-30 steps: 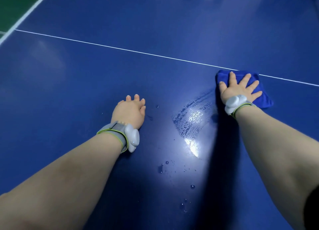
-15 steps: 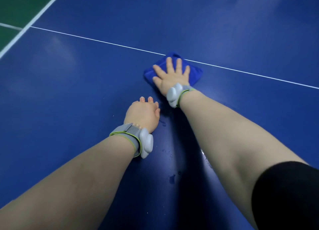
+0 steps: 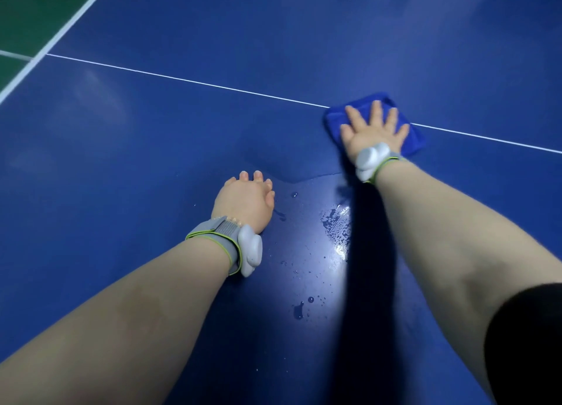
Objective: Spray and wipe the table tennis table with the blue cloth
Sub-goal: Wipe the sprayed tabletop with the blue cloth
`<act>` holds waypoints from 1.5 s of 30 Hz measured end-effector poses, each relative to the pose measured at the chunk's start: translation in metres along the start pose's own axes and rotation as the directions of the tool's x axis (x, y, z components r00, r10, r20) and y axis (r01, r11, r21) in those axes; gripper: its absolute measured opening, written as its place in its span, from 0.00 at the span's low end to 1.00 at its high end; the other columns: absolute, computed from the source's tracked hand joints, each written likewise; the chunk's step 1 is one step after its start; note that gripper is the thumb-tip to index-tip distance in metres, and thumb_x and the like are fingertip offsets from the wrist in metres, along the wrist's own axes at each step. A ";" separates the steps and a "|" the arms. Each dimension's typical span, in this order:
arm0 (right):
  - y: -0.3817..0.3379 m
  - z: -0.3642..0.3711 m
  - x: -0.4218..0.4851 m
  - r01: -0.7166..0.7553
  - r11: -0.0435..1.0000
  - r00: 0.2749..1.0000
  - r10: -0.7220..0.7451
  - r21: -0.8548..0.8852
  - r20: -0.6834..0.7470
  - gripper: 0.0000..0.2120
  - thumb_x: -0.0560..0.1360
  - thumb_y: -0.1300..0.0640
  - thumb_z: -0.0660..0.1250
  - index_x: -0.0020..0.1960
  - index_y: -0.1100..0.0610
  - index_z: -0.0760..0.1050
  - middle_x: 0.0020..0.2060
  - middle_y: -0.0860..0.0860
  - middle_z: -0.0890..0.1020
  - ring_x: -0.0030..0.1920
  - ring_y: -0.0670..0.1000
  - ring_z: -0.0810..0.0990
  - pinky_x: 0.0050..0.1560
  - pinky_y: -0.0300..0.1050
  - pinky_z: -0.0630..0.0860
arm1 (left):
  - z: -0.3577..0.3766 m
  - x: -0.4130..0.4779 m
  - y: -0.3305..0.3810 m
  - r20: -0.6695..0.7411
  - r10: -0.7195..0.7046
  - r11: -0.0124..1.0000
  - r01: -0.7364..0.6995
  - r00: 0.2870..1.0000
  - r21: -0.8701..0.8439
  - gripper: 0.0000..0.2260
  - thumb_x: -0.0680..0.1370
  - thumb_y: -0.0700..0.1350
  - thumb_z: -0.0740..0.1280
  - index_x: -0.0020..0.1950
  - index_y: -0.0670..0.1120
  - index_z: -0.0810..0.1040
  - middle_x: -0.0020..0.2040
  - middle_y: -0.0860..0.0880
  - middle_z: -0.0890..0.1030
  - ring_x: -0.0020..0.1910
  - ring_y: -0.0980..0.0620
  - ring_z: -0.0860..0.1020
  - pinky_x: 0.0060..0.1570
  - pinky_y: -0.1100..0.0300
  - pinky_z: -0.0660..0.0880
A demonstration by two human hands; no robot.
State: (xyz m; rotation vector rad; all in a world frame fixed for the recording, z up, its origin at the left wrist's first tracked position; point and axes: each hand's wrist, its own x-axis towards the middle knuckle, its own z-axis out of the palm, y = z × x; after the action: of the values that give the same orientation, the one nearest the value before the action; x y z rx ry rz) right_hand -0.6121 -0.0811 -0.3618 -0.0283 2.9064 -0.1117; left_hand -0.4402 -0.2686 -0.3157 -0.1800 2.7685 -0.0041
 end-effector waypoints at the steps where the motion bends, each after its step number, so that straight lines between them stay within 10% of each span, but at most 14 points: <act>1: 0.021 -0.001 0.003 -0.107 0.994 0.994 0.107 0.007 -0.015 0.26 0.81 0.38 0.44 0.78 0.38 0.48 0.80 0.52 0.44 0.78 0.63 0.40 0.73 0.68 0.39 | 0.001 0.001 -0.001 -0.002 0.003 1.000 -0.003 1.000 -0.004 0.19 0.84 0.48 0.49 0.73 0.47 0.65 0.75 0.46 0.62 0.69 0.43 0.65 0.65 0.52 0.63; 5: 0.067 -0.005 0.007 -0.493 0.867 0.869 0.495 0.073 -0.013 0.27 0.81 0.39 0.43 0.79 0.39 0.47 0.80 0.55 0.43 0.77 0.66 0.40 0.72 0.71 0.39 | 0.006 0.004 -0.001 -0.024 -0.012 1.000 0.011 1.000 -0.027 0.18 0.83 0.48 0.50 0.71 0.48 0.67 0.73 0.47 0.65 0.63 0.44 0.69 0.58 0.53 0.68; 10: 0.037 -0.007 0.013 -0.538 0.840 0.842 0.539 0.077 0.004 0.27 0.82 0.41 0.42 0.80 0.42 0.45 0.79 0.60 0.43 0.76 0.71 0.39 0.70 0.75 0.39 | 0.006 0.005 0.001 -0.056 -0.038 0.998 0.036 0.998 -0.048 0.18 0.83 0.49 0.51 0.71 0.48 0.68 0.71 0.47 0.68 0.62 0.45 0.69 0.56 0.54 0.68; 17: -0.062 0.003 0.004 -0.026 1.000 0.999 0.026 0.010 -0.027 0.27 0.82 0.41 0.43 0.79 0.43 0.45 0.79 0.58 0.43 0.76 0.69 0.39 0.71 0.73 0.40 | 0.011 0.011 0.000 -0.044 -0.024 0.998 0.021 0.999 -0.066 0.19 0.83 0.49 0.51 0.72 0.48 0.68 0.74 0.48 0.64 0.69 0.45 0.66 0.62 0.53 0.67; 25: -0.138 0.013 -0.015 0.498 0.866 0.864 -0.489 -0.055 0.122 0.26 0.81 0.39 0.46 0.78 0.36 0.46 0.80 0.51 0.41 0.77 0.63 0.36 0.72 0.69 0.35 | 0.011 0.011 0.001 -0.077 -0.077 0.994 0.070 0.994 -0.088 0.18 0.81 0.50 0.53 0.70 0.47 0.68 0.62 0.43 0.73 0.57 0.42 0.72 0.46 0.55 0.67; 31: -0.098 0.010 -0.020 0.330 0.944 0.943 -0.329 -0.005 0.049 0.26 0.80 0.37 0.46 0.78 0.36 0.48 0.80 0.51 0.42 0.78 0.62 0.37 0.73 0.68 0.35 | 0.005 0.006 0.003 -0.042 -0.043 0.996 0.040 0.998 -0.079 0.19 0.83 0.48 0.51 0.73 0.48 0.65 0.74 0.46 0.64 0.70 0.44 0.64 0.67 0.54 0.62; 45: 0.083 0.013 -0.088 -0.315 0.946 0.948 0.317 0.070 -0.014 0.27 0.80 0.38 0.43 0.79 0.38 0.47 0.80 0.53 0.43 0.78 0.64 0.38 0.72 0.70 0.38 | 0.029 -0.010 -0.003 -0.008 -0.040 0.985 0.038 0.999 -0.166 0.22 0.83 0.51 0.50 0.77 0.49 0.56 0.79 0.50 0.51 0.78 0.46 0.46 0.75 0.46 0.47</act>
State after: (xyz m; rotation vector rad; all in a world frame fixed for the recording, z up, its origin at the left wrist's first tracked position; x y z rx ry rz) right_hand -0.5239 0.0029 -0.3610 0.4525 2.8845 -0.1535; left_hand -0.4199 -0.2699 -0.3394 -0.2776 2.7754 0.2172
